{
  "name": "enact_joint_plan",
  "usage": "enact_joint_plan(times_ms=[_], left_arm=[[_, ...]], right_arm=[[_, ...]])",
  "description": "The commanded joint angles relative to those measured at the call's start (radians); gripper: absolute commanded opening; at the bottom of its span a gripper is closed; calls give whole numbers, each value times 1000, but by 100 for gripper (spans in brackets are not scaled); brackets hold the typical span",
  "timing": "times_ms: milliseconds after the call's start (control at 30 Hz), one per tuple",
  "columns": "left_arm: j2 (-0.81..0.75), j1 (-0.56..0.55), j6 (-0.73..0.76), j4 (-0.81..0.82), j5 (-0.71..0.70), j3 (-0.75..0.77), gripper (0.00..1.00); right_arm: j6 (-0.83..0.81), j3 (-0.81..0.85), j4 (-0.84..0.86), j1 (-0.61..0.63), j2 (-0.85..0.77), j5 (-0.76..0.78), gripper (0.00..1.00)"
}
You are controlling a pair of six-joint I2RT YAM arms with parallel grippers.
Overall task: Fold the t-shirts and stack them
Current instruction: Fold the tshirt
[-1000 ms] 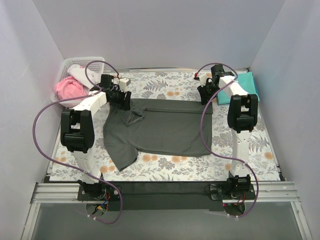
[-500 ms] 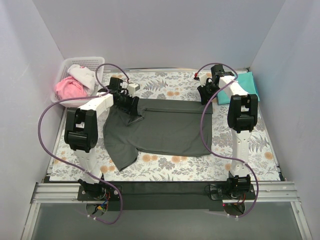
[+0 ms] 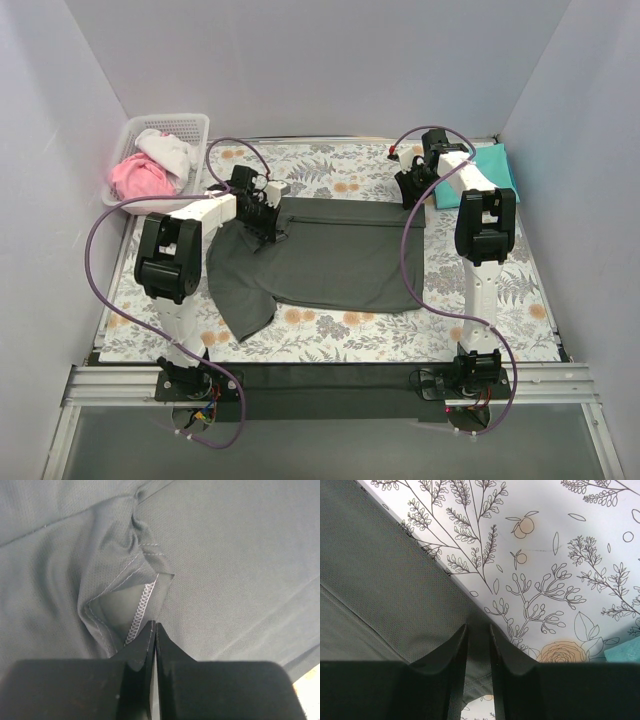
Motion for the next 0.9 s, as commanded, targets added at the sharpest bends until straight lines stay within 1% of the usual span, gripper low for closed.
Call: enact_joint_plan(times_ms=[0,67,133,233,367,467,567,700,800,833,867], left_arm=[[-84,1,12,-10,-22,1,3],[-116,1,6,19,-45,-2,16],[-121,1,2,27,-62,9,26],[-100,2,-1,38,-112,39,34],[-44,10,-9,56,-168,68,39],[-3,10,-9,61,-177,88,41],[26,10,-4,56,-165,96,41],[35,12,6,36,-133,104,33],[32,10,12,13,-122,105,22],[26,10,12,6,-116,107,11],[11,10,16,4,-113,105,7]], right_arm=[[-6,3,-30,-5,-25,24,26],[-6,-3,-27,-5,-29,24,26],[-4,-6,-28,-6,-29,22,26],[-7,-7,-28,-6,-29,19,26],[-7,-7,-28,-5,-31,21,26],[-9,-9,-28,-6,-28,21,26],[-11,-12,-28,-6,-31,22,26],[-15,-9,-28,-5,-26,28,26],[-12,-1,-28,-6,-23,28,26],[-12,-1,-27,-6,-23,25,26],[-11,0,-28,-6,-22,27,26]])
